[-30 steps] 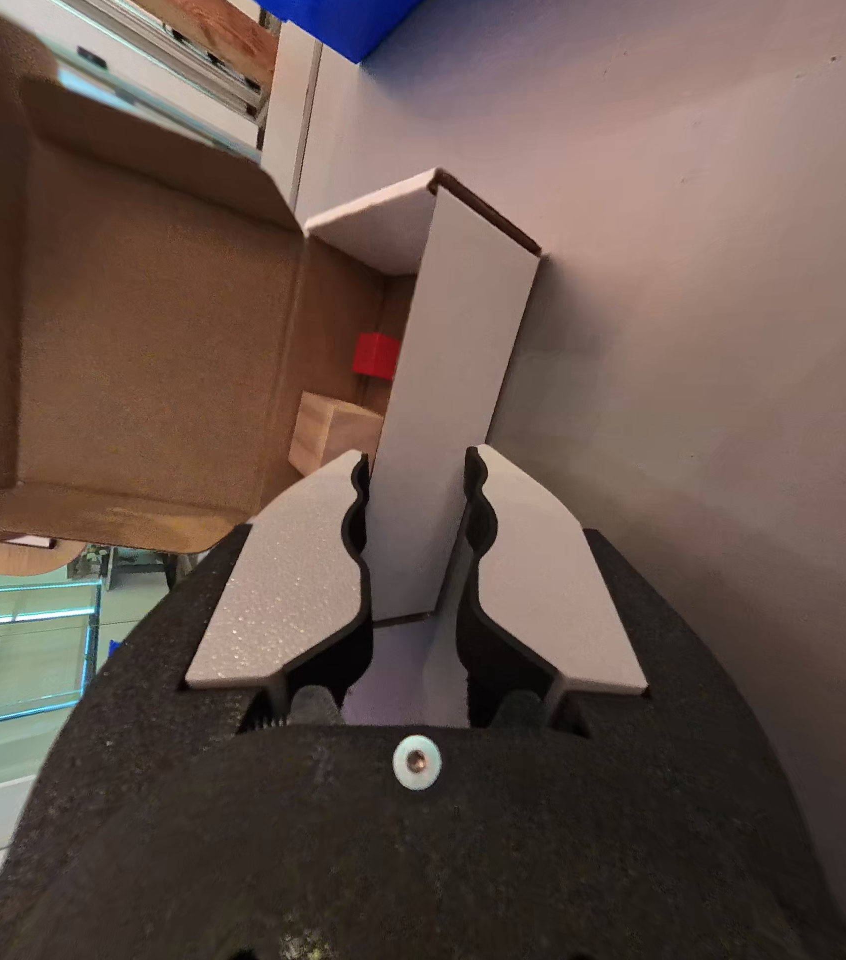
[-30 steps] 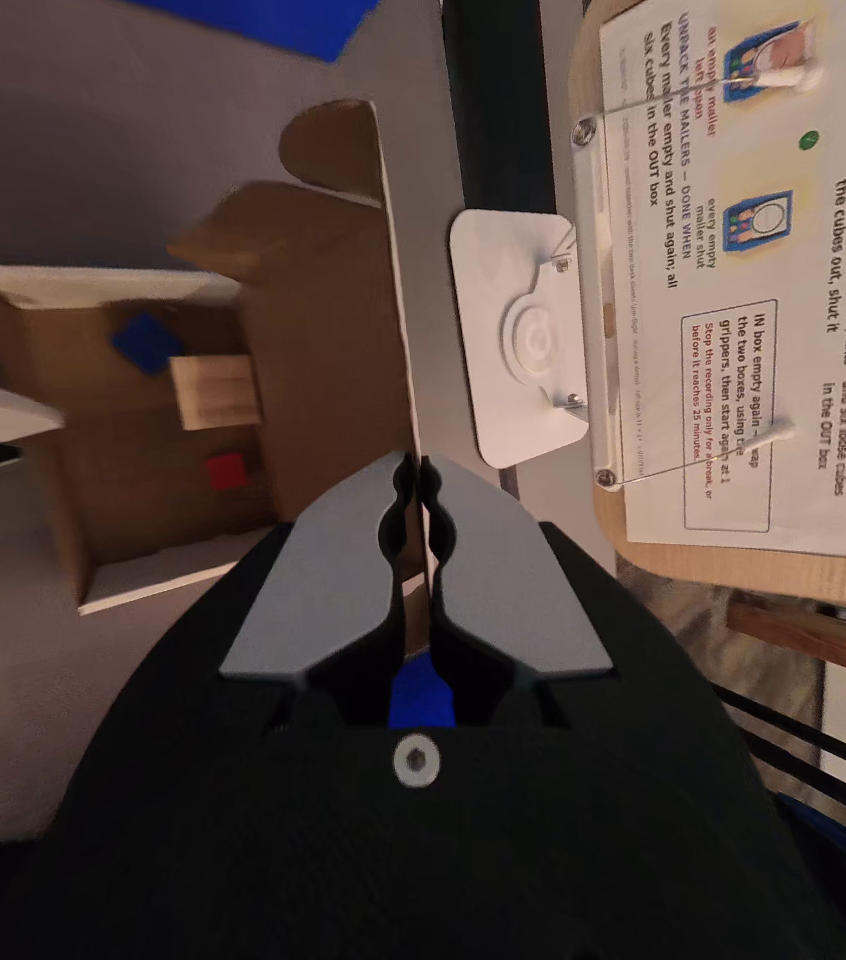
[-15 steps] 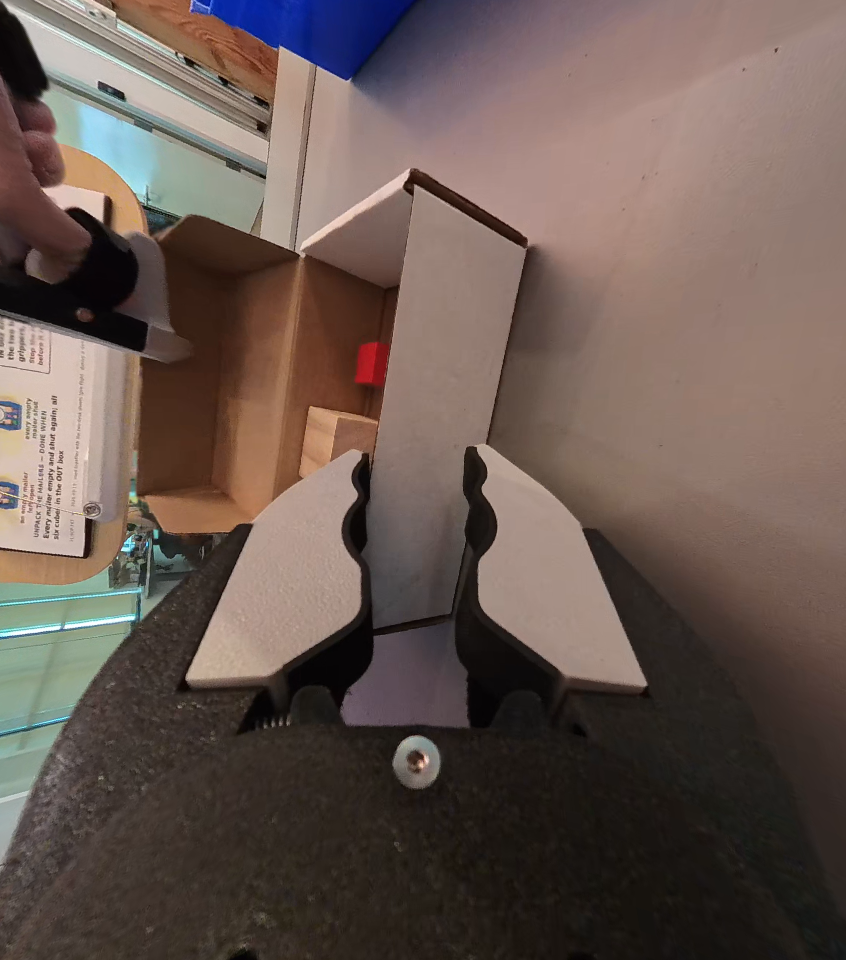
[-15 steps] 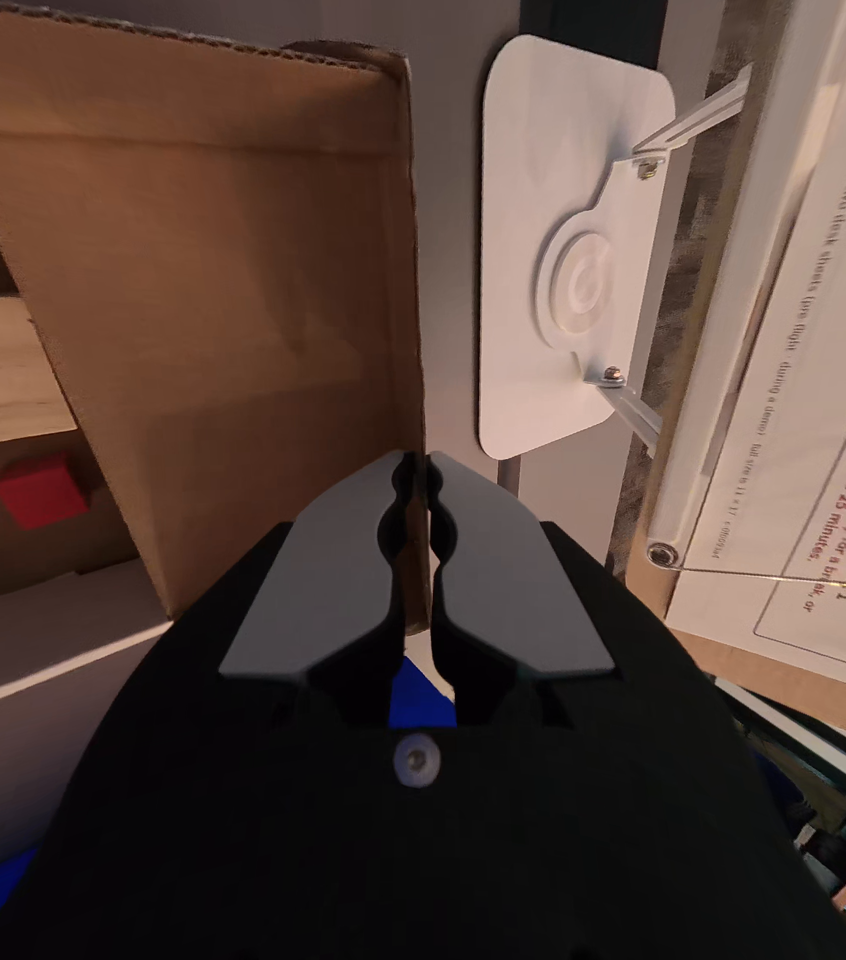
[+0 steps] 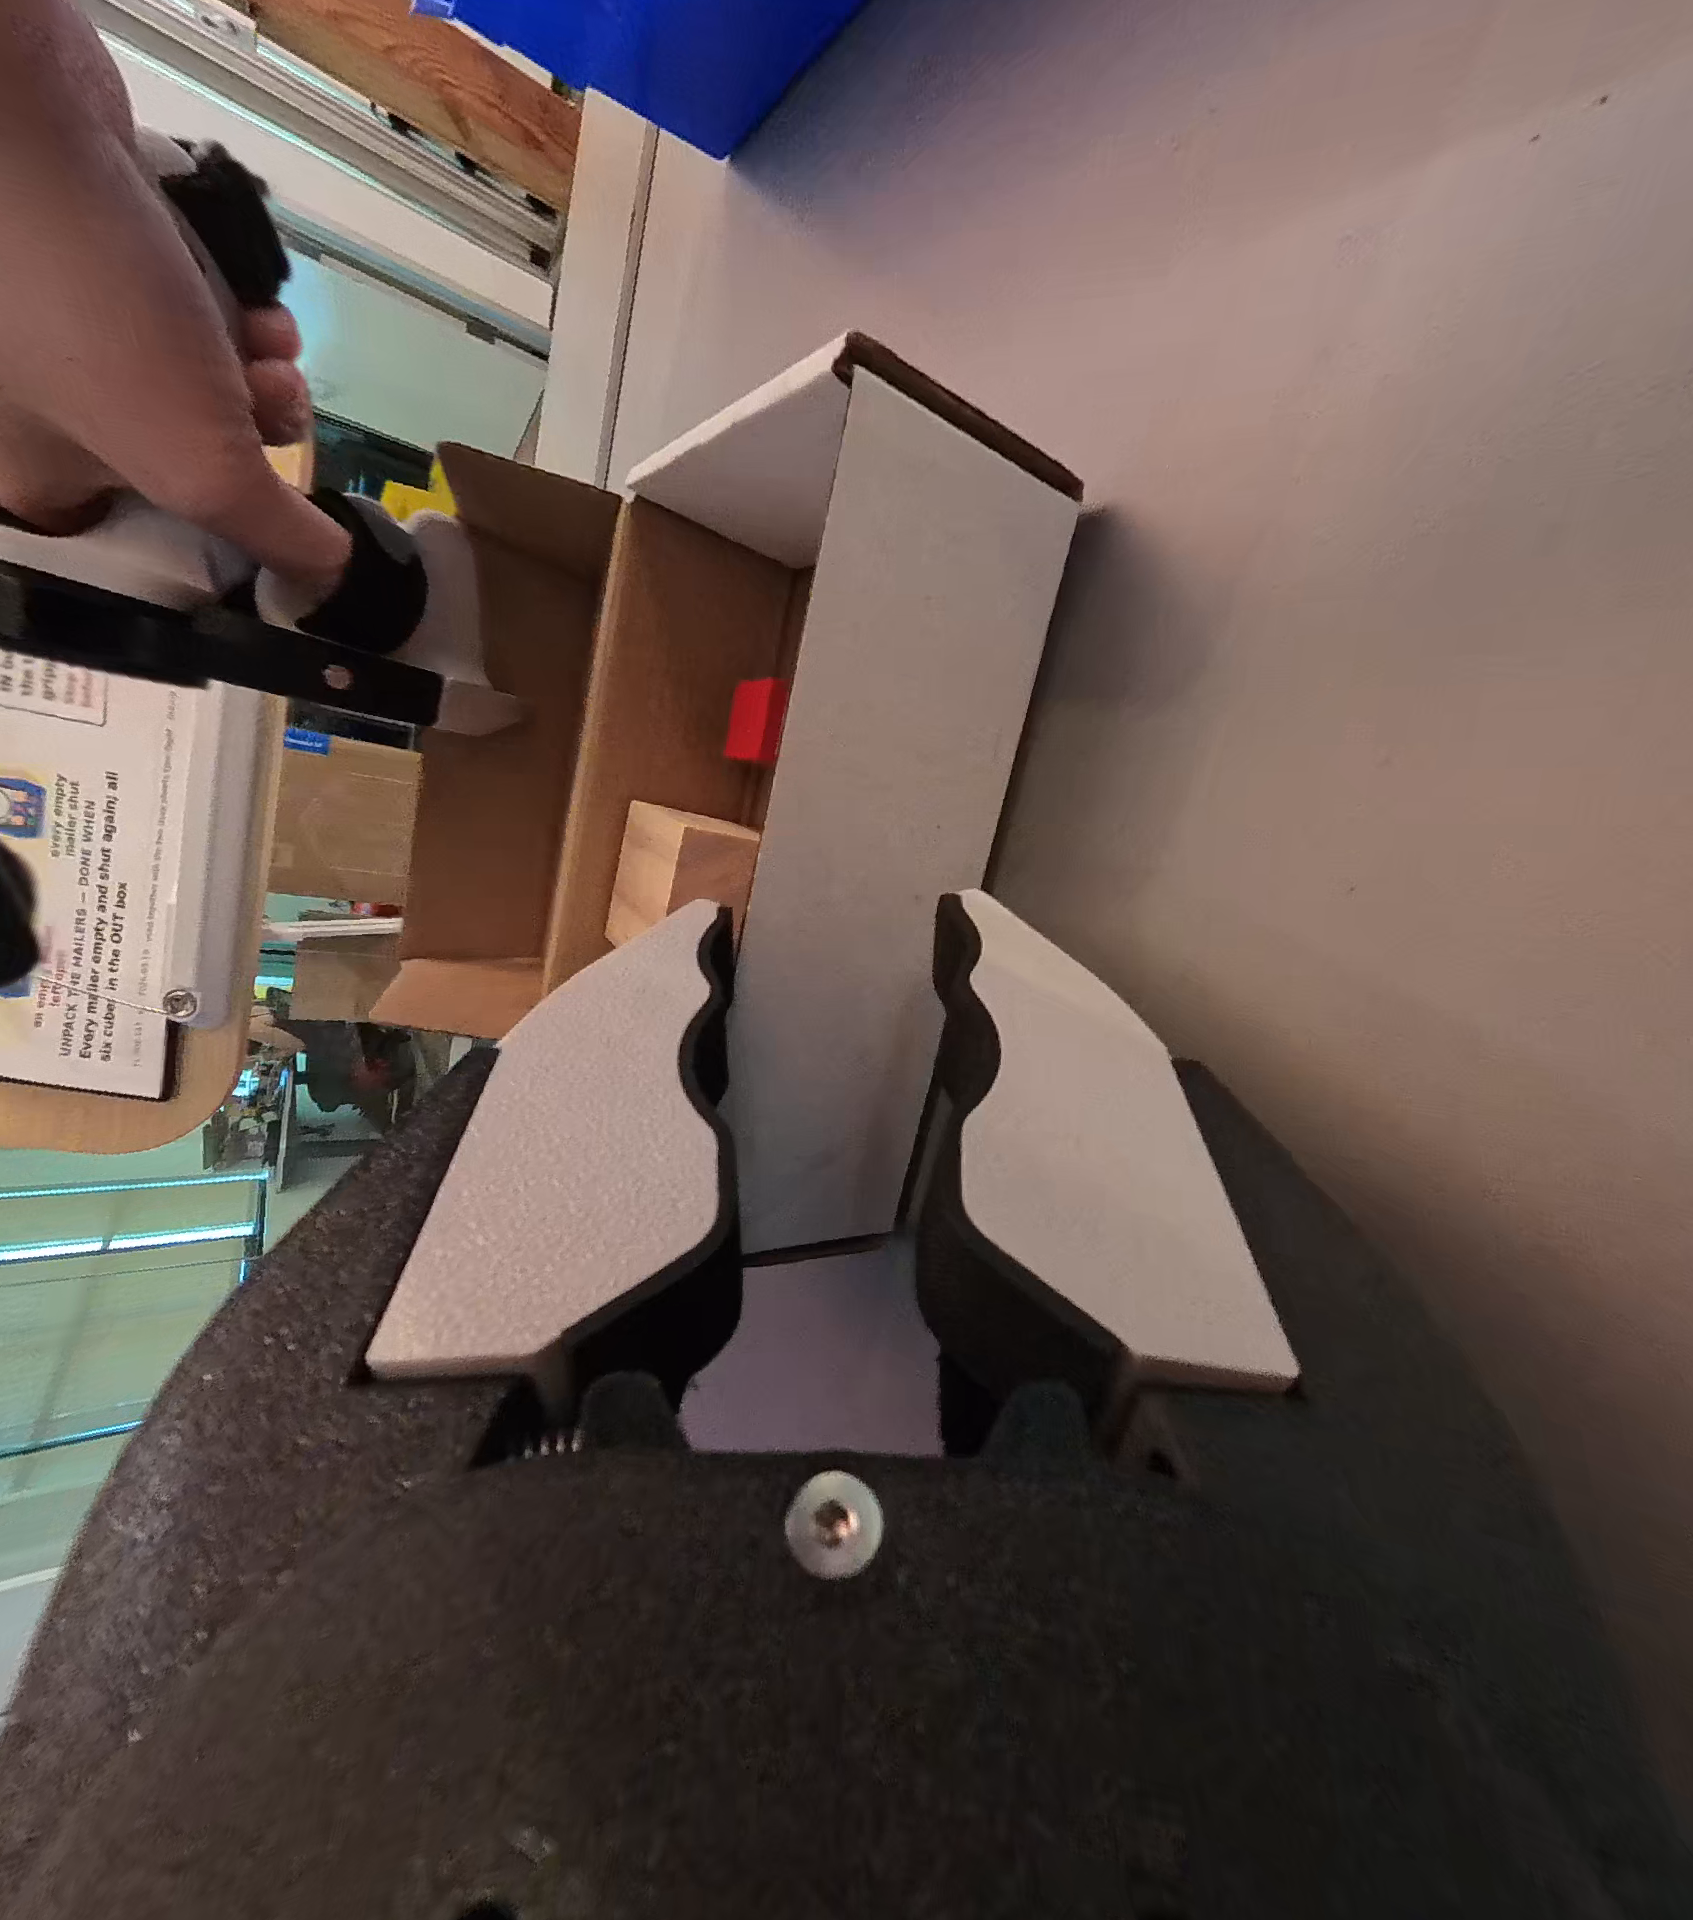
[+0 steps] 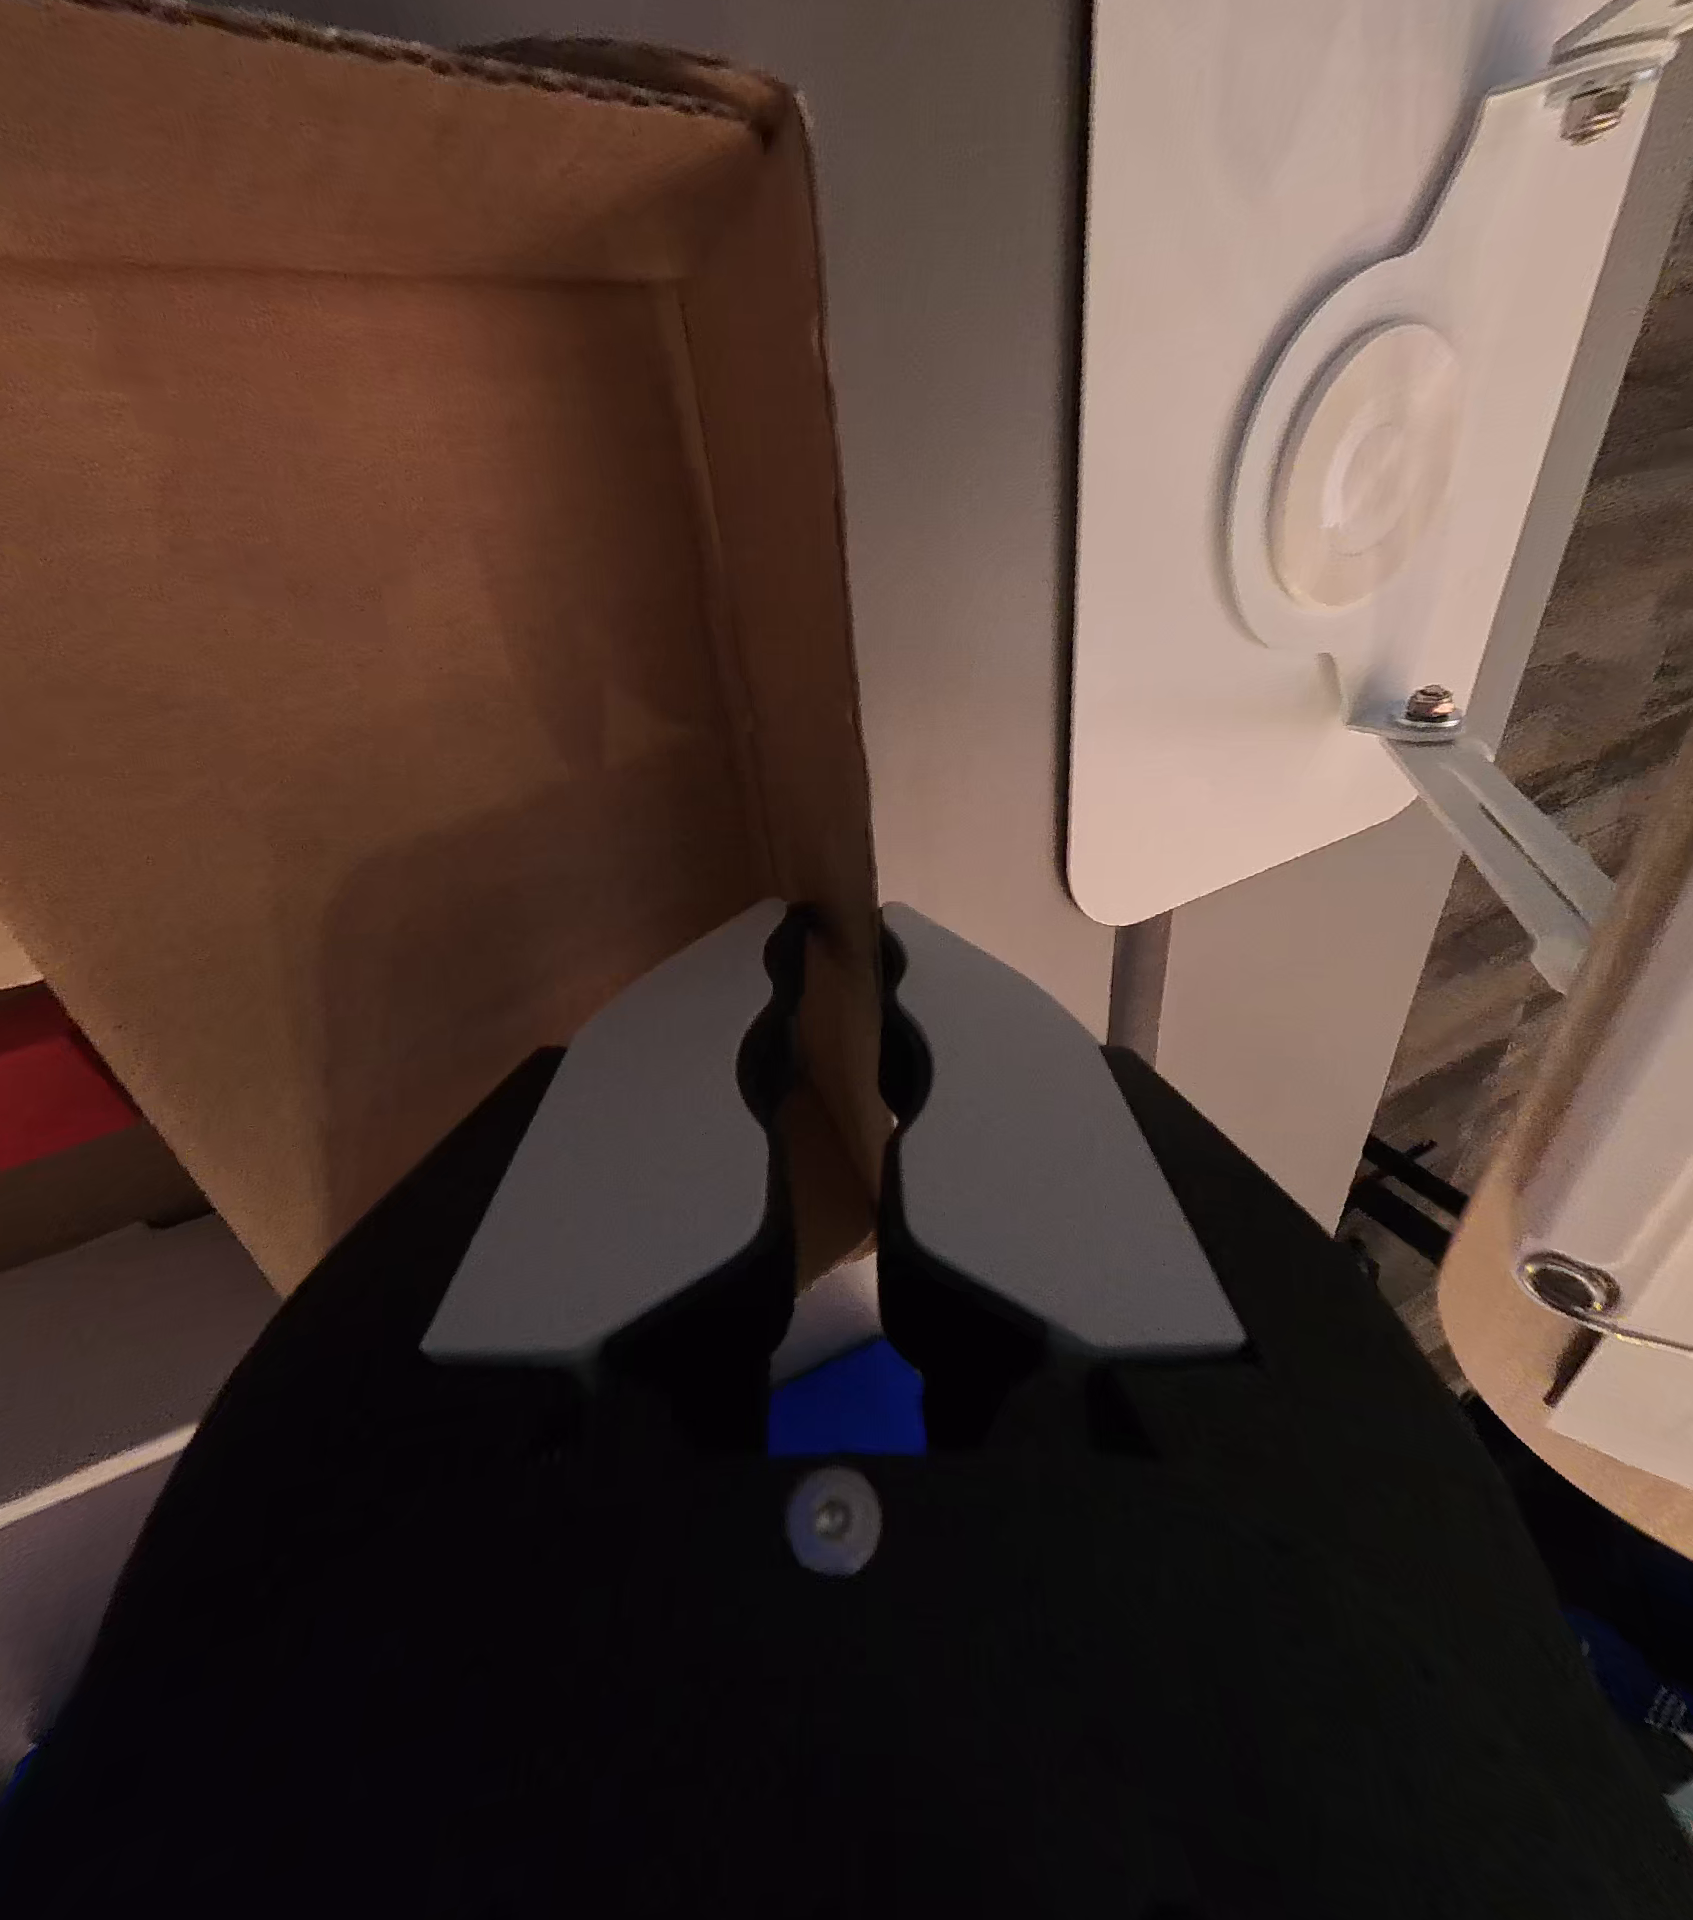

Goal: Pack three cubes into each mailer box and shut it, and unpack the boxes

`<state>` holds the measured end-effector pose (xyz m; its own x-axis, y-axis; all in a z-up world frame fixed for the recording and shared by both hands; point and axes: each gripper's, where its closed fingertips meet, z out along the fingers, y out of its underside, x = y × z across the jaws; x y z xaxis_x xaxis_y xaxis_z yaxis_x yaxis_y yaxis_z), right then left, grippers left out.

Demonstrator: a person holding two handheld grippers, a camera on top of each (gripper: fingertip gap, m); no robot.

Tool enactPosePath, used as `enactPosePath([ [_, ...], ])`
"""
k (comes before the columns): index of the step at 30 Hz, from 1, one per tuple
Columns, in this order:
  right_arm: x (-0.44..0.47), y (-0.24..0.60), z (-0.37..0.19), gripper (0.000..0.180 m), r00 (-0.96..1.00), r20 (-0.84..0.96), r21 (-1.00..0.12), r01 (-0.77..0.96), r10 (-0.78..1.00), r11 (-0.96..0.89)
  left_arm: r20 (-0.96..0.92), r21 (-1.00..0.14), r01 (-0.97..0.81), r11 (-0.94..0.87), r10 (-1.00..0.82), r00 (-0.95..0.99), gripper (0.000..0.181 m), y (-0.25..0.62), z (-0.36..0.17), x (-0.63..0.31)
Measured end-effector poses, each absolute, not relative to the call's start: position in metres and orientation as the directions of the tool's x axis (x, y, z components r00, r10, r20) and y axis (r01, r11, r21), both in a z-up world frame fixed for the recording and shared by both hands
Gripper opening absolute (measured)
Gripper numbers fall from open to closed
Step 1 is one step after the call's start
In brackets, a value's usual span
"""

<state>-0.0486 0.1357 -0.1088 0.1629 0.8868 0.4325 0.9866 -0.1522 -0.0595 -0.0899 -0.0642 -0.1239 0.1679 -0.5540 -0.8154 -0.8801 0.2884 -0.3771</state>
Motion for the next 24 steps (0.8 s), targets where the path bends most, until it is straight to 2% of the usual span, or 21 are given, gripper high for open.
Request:
enactPosePath([
  [6, -0.046, 0.142, -0.120, 0.022, 0.161, 0.457, -0.021, 0.985, 0.875, -0.170, -0.817, -0.396, -0.873, 0.283, -0.543, 0.195, 0.045, -0.062, -0.119, -0.092],
  [9, -0.047, 0.143, -0.112, 0.024, 0.152, 0.503, -0.036, 0.987, 0.851, -0.155, -0.802, -0.416, -0.865, 0.280, -0.561, 0.204, 0.045, -0.063, -0.120, -0.091],
  [13, -0.051, 0.140, -0.083, 0.030, 0.188, 0.579, -0.129, 0.982, 0.793, -0.139, -0.782, -0.421, -0.862, 0.281, -0.595, 0.188, 0.044, -0.067, -0.128, -0.088],
  [17, -0.055, 0.128, -0.049, 0.047, 0.230, 0.643, -0.223, 0.969, 0.730, -0.108, -0.796, -0.400, -0.868, 0.294, -0.581, 0.170, 0.046, -0.068, -0.129, -0.086],
  [24, -0.065, 0.093, 0.012, 0.060, 0.332, 0.744, -0.428, 0.903, 0.580, 0.033, -0.802, -0.405, -0.864, 0.300, -0.570, 0.178, 0.052, -0.068, -0.126, -0.085],
])
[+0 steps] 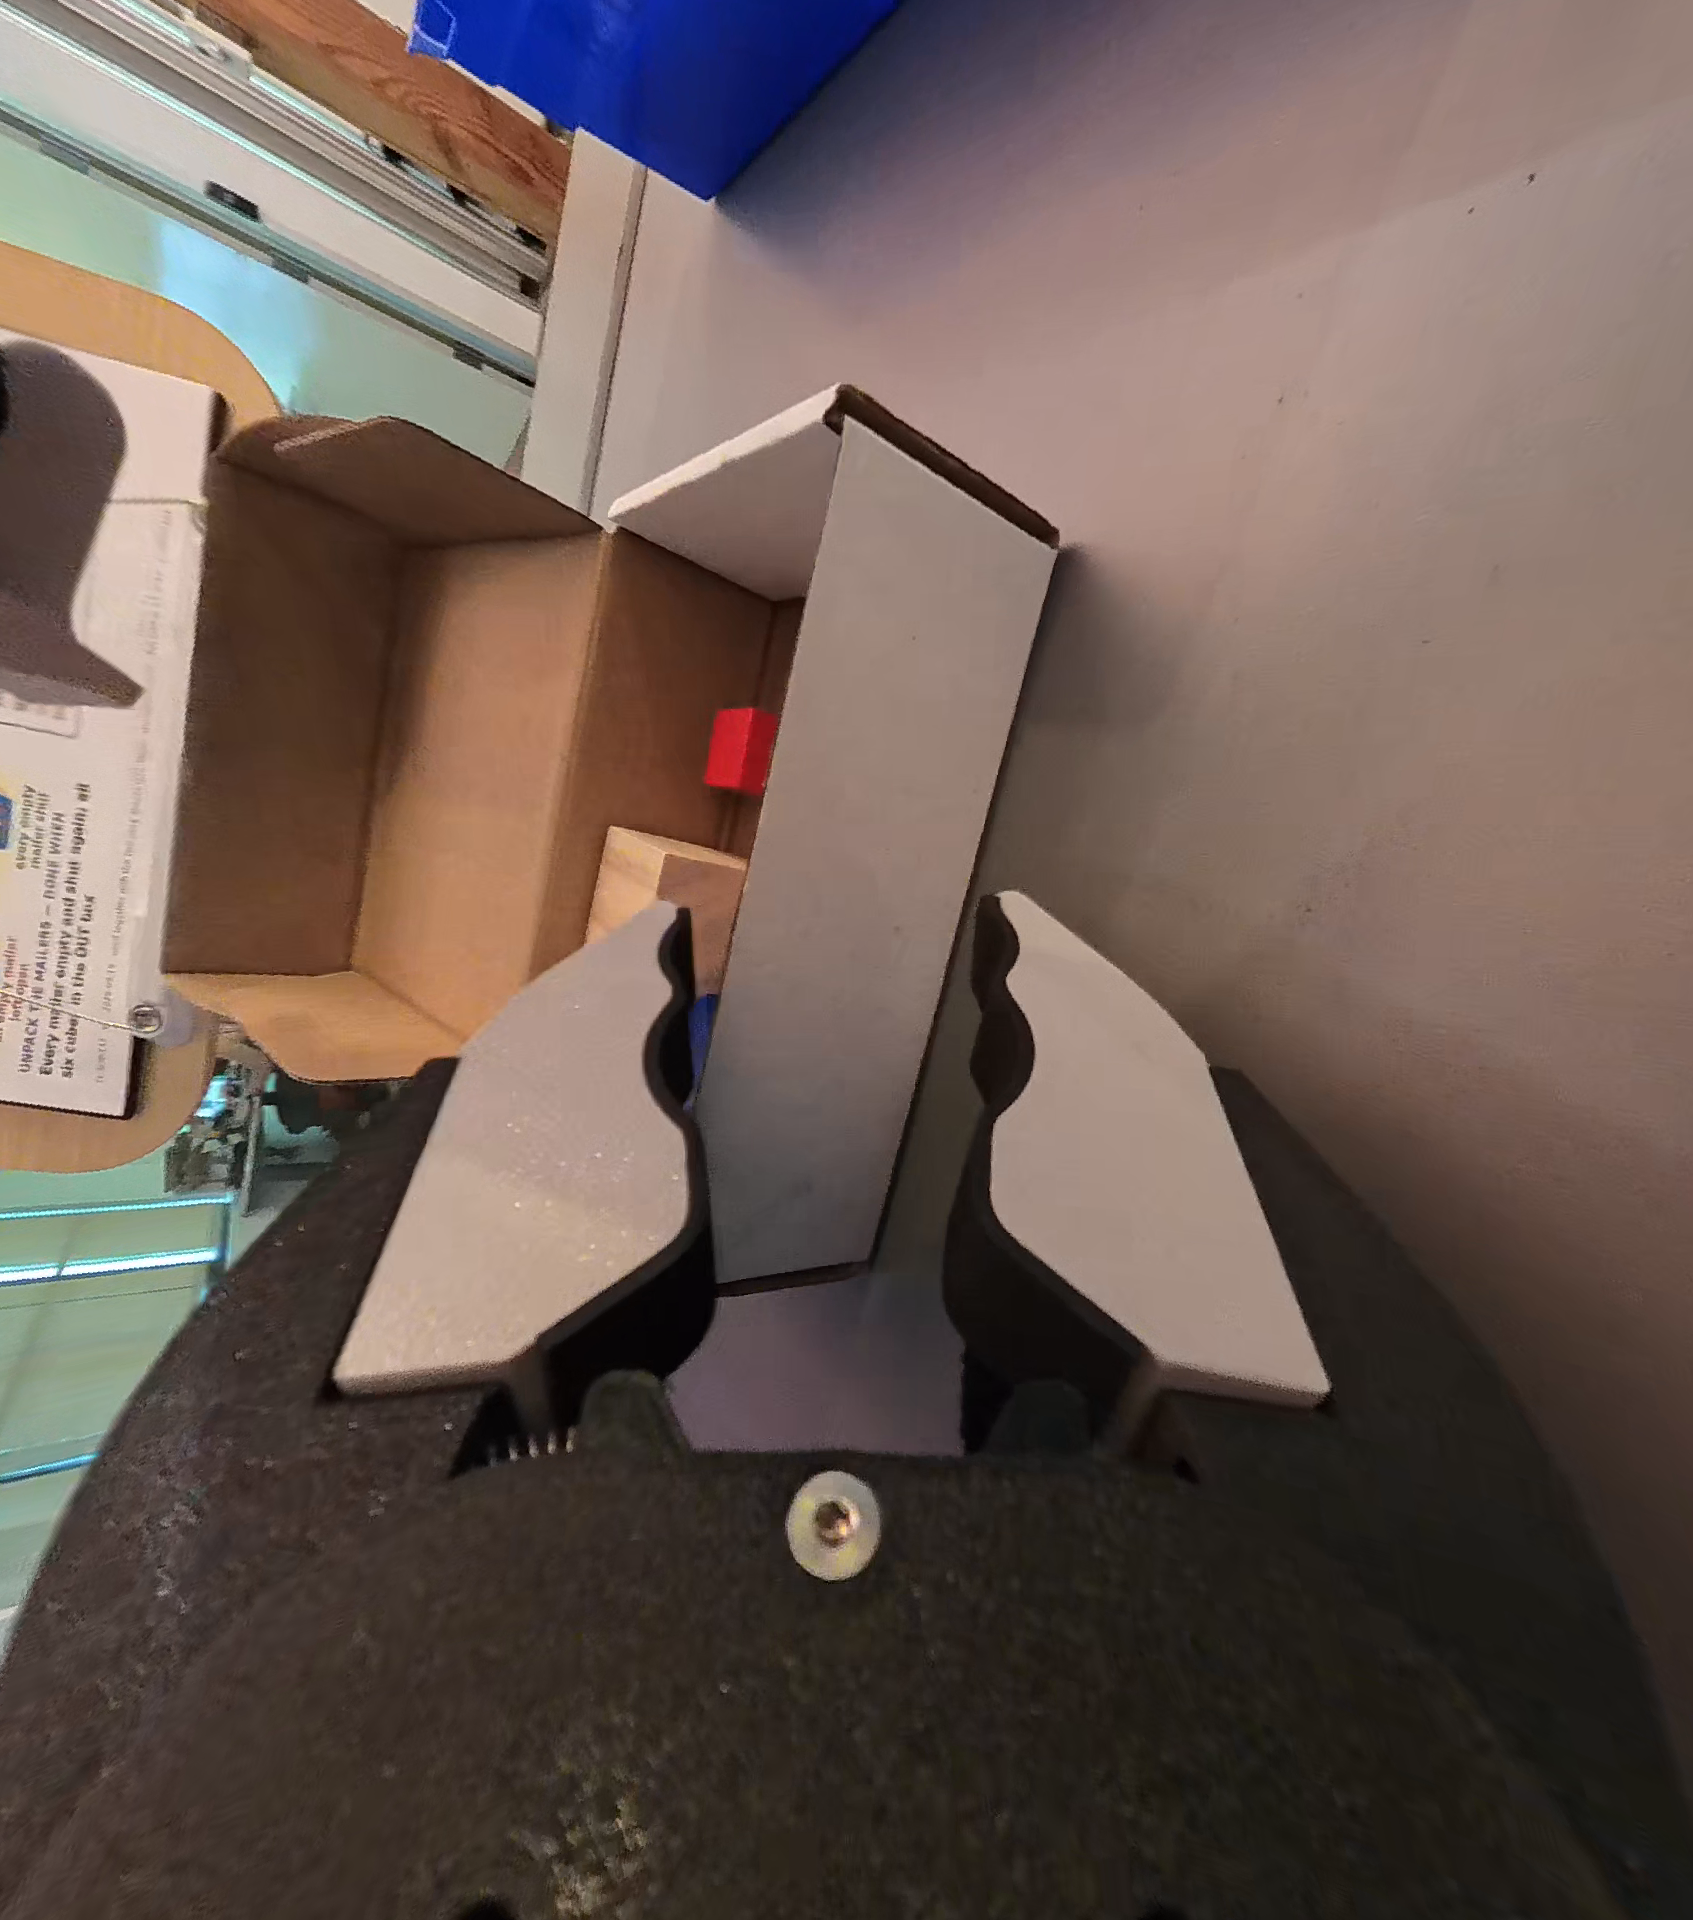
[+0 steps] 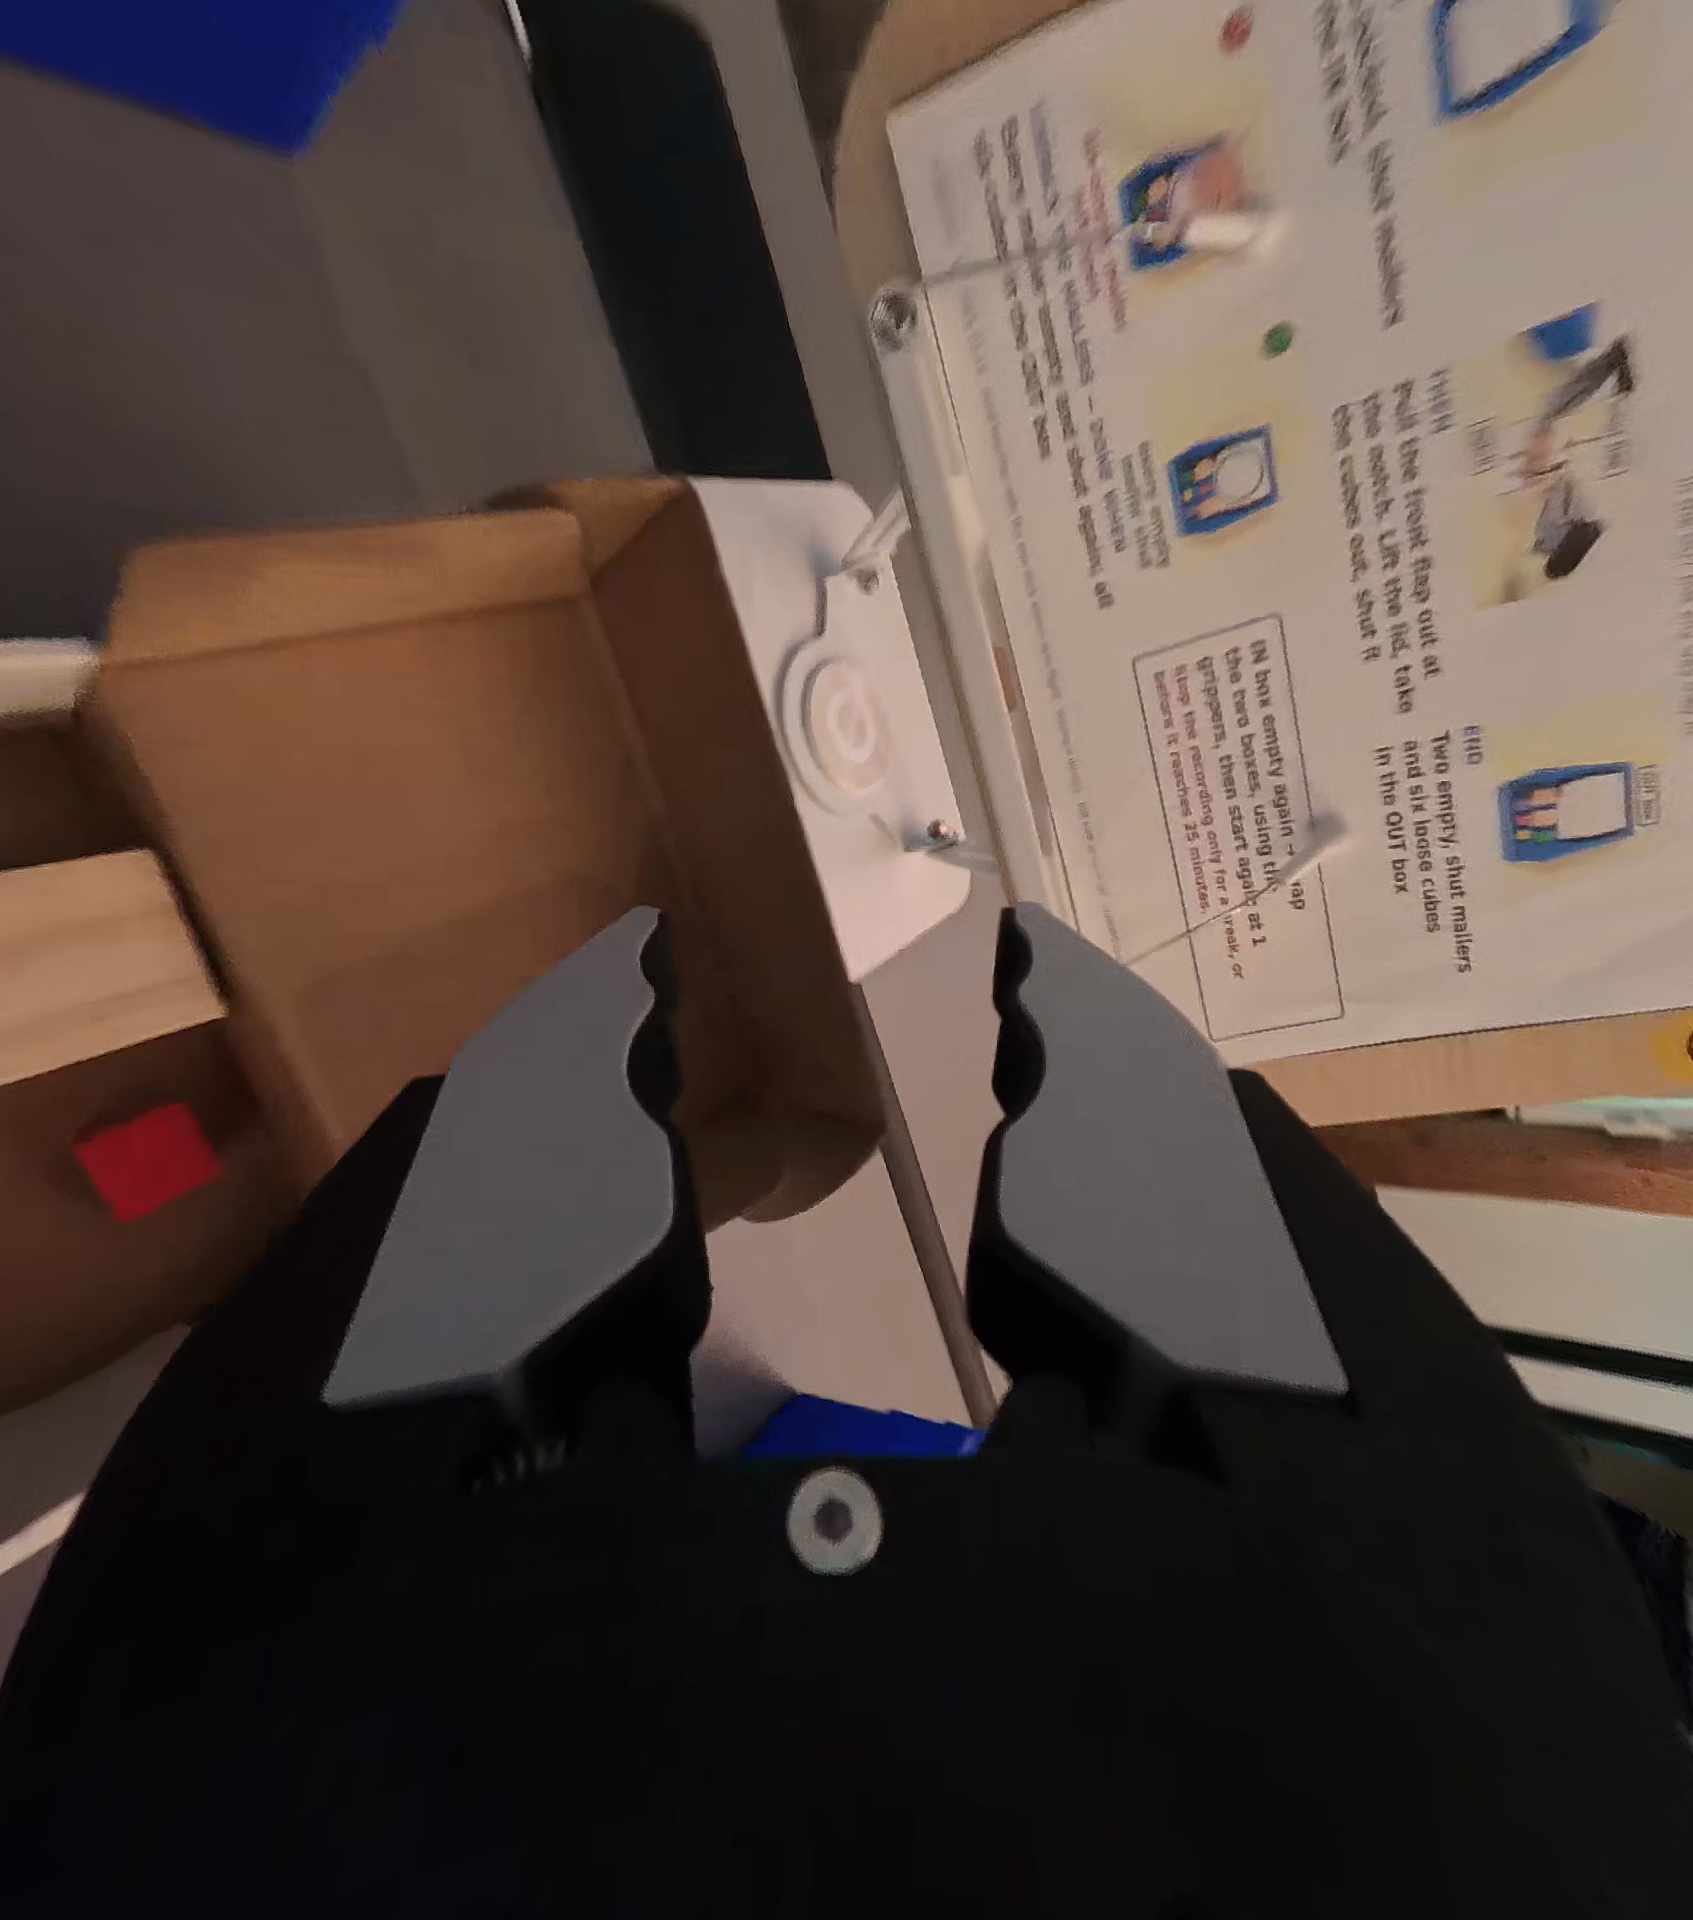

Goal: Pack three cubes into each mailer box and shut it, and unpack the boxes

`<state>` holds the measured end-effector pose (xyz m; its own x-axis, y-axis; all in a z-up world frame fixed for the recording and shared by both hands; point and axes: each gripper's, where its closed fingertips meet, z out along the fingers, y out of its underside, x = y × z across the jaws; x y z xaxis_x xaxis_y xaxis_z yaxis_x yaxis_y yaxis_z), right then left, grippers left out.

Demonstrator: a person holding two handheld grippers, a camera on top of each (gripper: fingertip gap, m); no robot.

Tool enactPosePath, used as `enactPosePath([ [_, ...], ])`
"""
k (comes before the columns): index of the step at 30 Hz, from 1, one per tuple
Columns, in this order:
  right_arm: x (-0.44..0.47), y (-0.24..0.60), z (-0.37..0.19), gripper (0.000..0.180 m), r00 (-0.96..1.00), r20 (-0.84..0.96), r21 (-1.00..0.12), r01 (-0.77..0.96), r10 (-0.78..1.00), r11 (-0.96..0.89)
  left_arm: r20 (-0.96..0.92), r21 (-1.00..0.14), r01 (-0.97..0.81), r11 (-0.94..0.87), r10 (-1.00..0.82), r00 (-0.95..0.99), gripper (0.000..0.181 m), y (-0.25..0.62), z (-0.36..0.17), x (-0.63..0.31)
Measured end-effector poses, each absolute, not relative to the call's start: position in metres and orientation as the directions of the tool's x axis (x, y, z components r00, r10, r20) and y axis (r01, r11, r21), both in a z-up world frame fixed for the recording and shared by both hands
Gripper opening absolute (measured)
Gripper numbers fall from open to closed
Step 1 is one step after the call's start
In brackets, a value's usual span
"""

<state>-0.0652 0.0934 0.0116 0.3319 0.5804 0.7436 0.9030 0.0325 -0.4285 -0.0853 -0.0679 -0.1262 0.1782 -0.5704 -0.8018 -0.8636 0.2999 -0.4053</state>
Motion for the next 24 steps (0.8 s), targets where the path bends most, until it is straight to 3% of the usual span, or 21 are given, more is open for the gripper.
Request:
enactPosePath([
  [4, -0.091, 0.033, -0.020, 0.049, 0.245, 0.578, -0.531, 0.838, 0.778, 0.130, -0.798, -0.475, -0.813, 0.337, -0.555, 0.236, 0.053, -0.075, -0.108, -0.087],
  [7, -0.101, 0.006, -0.058, 0.044, 0.202, 0.393, -0.577, 0.813, 0.897, 0.069, -0.731, -0.563, -0.744, 0.359, -0.636, 0.247, 0.050, -0.091, -0.105, -0.085],
  [10, -0.107, 0.004, -0.084, 0.040, 0.197, 0.301, -0.596, 0.803, 0.933, 0.023, -0.711, -0.573, -0.731, 0.371, -0.669, 0.217, 0.053, -0.097, -0.109, -0.082],
  [17, -0.105, 0.007, -0.122, 0.043, 0.137, 0.305, -0.443, 0.896, 0.943, 0.013, -0.712, -0.578, -0.679, 0.453, -0.686, 0.148, 0.053, -0.118, -0.109, -0.070],
  [24, -0.094, -0.002, -0.121, 0.039, 0.125, 0.274, -0.384, 0.923, 0.953, -0.011, -0.723, -0.556, -0.689, 0.466, -0.680, 0.123, 0.053, -0.121, -0.113, -0.069],
])
